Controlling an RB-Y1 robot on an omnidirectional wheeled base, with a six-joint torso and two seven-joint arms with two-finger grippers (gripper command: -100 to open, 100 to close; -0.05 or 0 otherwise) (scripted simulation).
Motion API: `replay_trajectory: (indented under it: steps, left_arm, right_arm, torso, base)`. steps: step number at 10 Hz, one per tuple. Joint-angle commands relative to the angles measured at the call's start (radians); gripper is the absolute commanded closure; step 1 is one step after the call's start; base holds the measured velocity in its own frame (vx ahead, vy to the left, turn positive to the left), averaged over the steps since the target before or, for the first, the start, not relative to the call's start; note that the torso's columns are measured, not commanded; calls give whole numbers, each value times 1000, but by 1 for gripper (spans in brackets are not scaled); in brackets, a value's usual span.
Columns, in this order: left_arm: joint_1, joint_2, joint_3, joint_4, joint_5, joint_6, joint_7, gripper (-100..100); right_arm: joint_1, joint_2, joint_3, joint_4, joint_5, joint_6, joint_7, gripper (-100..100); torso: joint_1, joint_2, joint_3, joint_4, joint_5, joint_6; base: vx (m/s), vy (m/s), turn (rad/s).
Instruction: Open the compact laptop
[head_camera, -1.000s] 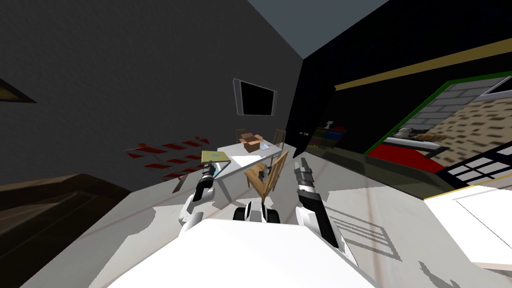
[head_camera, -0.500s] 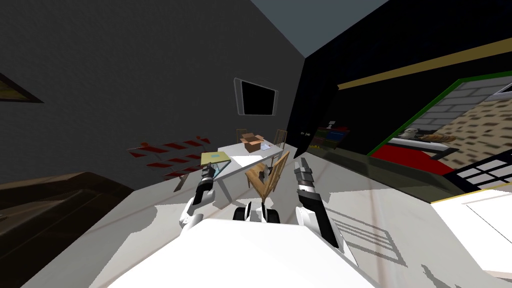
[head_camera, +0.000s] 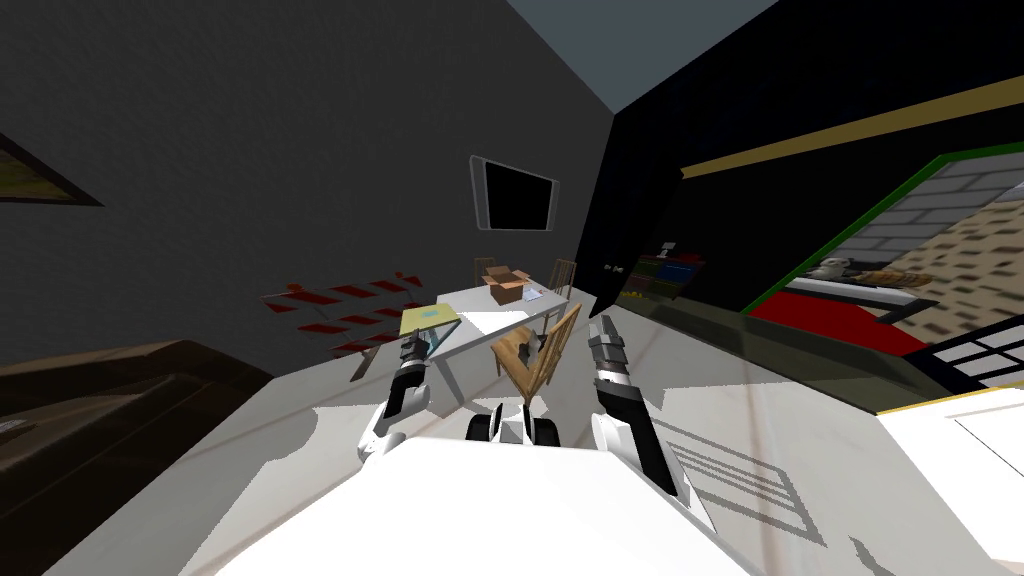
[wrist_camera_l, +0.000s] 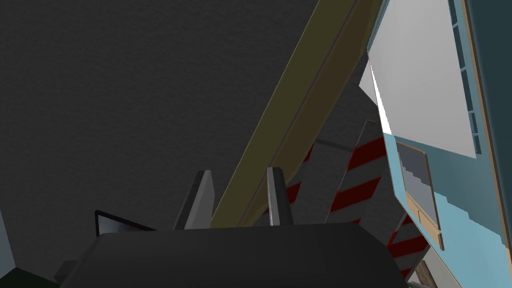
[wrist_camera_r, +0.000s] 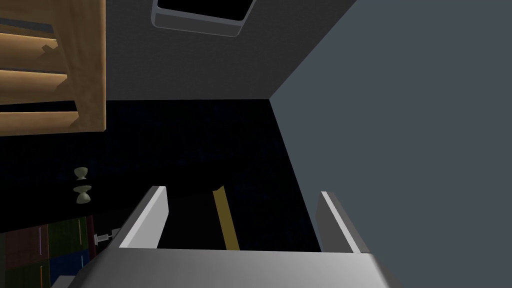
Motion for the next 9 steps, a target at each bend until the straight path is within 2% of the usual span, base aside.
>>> replay_trajectory:
  steps: [1, 2, 3, 4, 5, 6, 7, 8, 9]
  left_arm:
    - [1, 1, 2, 37, 22, -60, 22, 100]
    - [-1, 1, 2, 38, 19, -51, 18, 100]
    - [20, 26, -4, 89, 54, -104, 64, 100]
    - [20, 26, -4, 89, 54, -116, 64, 100]
    - [39, 52, -11, 137, 89, -152, 105, 100]
    - [39, 52, -11, 139, 89, -179, 109, 100]
    - [58, 77, -18, 188, 123, -212, 147, 100]
    - [58, 77, -18, 189, 123, -238, 153, 100]
    - [77, 102, -25, 224, 158, -265, 192, 100]
  right_arm:
    - [0, 0, 0, 0, 0, 0, 0, 0]
    - [0, 0, 0, 0, 0, 0, 0, 0]
    - [0, 0, 0, 0, 0, 0, 0, 0]
    - [0, 0, 0, 0, 0, 0, 0, 0]
    - [0, 0, 0, 0, 0, 0, 0, 0]
    - [0, 0, 0, 0, 0, 0, 0, 0]
    - [0, 0, 0, 0, 0, 0, 0, 0]
    - [0, 0, 0, 0, 0, 0, 0, 0]
    - [0, 0, 0, 0, 0, 0, 0, 0]
  torso:
    - [0, 0, 0, -1, 1, 0]
    - [0, 0, 0, 0, 0, 0]
    - [0, 0, 0, 0, 0, 0]
    - [0, -3, -2, -2, 1, 0]
    - [1, -4, -3, -2, 1, 1]
    - [2, -2, -1, -1, 1, 0]
    - [2, 1, 1, 0, 1, 0]
    - [2, 1, 1, 0, 1, 0]
    - [1, 0, 0, -1, 1, 0]
  base:
    - [9, -4, 19]
    - [0, 0, 0]
    - [46, -29, -16]
    - [53, -38, -6]
    - [41, -26, -13]
    - [0, 0, 0]
    - [0, 0, 0]
    - [-2, -6, 17]
    - [-4, -14, 41]
